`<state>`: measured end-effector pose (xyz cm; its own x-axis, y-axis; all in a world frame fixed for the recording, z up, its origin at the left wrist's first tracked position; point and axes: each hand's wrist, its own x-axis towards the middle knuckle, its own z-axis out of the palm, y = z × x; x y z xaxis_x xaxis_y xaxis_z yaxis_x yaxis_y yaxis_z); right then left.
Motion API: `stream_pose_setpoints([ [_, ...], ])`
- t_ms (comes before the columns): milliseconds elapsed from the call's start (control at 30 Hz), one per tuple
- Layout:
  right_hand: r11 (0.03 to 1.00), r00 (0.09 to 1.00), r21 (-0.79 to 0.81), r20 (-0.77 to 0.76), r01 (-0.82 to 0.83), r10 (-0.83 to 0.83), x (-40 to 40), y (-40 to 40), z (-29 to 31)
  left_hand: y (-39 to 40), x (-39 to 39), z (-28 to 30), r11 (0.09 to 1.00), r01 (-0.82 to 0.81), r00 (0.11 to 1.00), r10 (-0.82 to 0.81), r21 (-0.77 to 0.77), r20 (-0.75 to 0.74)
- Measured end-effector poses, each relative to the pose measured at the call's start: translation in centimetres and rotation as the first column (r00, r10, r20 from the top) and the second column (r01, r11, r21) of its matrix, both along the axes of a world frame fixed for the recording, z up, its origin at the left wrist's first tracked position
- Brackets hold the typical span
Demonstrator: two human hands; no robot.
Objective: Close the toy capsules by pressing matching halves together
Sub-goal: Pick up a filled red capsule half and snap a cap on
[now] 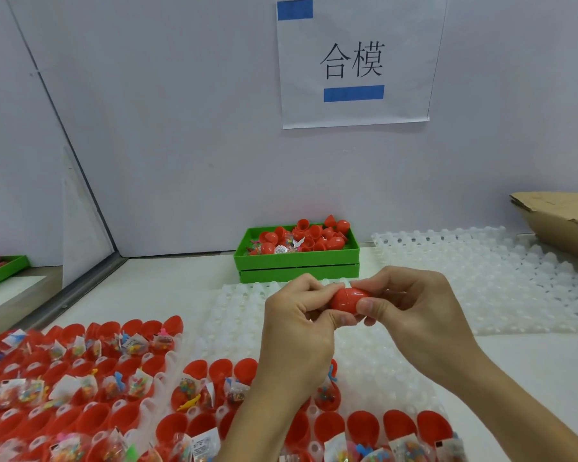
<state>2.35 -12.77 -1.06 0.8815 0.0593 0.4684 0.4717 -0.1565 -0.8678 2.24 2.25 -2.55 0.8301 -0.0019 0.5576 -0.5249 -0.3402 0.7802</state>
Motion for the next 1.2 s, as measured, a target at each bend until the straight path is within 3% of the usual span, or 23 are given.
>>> stream_pose_setpoints([
  [333, 0.998, 0.998, -0.053, 0.056, 0.031, -0.028, -0.1, 0.5, -0.5, -0.3, 0.0, -0.6, 0.982, -0.096, 0.985, 0.07, 0.164, 0.155],
  [533, 0.973, 0.976, -0.164, 0.176, 0.16, -0.13, -0.1, 1.3, -0.7, 0.1, 0.4, -0.5, 0.978, -0.066, 0.991, 0.041, 0.2, 0.125],
  [767, 0.969, 0.972, -0.203, 0.217, 0.138, -0.093, -0.5, 1.0, 0.0, 0.4, 0.3, -0.3, 0.973, -0.085, 0.989, 0.056, 0.214, 0.137],
  [833, 0.973, 0.982, -0.194, 0.162, 0.124, -0.093, -0.5, 0.7, 0.1, 0.3, 0.1, -0.3, 0.976, -0.081, 0.99, 0.056, 0.201, 0.126],
  [900, 0.991, 0.997, -0.113, -0.001, 0.072, -0.073, -0.3, 0.3, 0.1, 0.2, 0.0, -0.2, 0.975, -0.069, 0.99, 0.042, 0.21, 0.133],
  [1033, 0.971, 0.902, 0.182, -0.376, -0.152, 0.212, 0.2, -0.5, 0.0, 0.3, 0.0, -0.1, 0.961, -0.067, 0.986, 0.022, 0.268, 0.165],
  [1200, 0.856, 0.76, 0.392, -0.422, -0.338, 0.494, 0.4, -0.9, 0.5, 0.5, 0.0, 0.2, 0.956, -0.098, 0.981, 0.047, 0.275, 0.187],
])
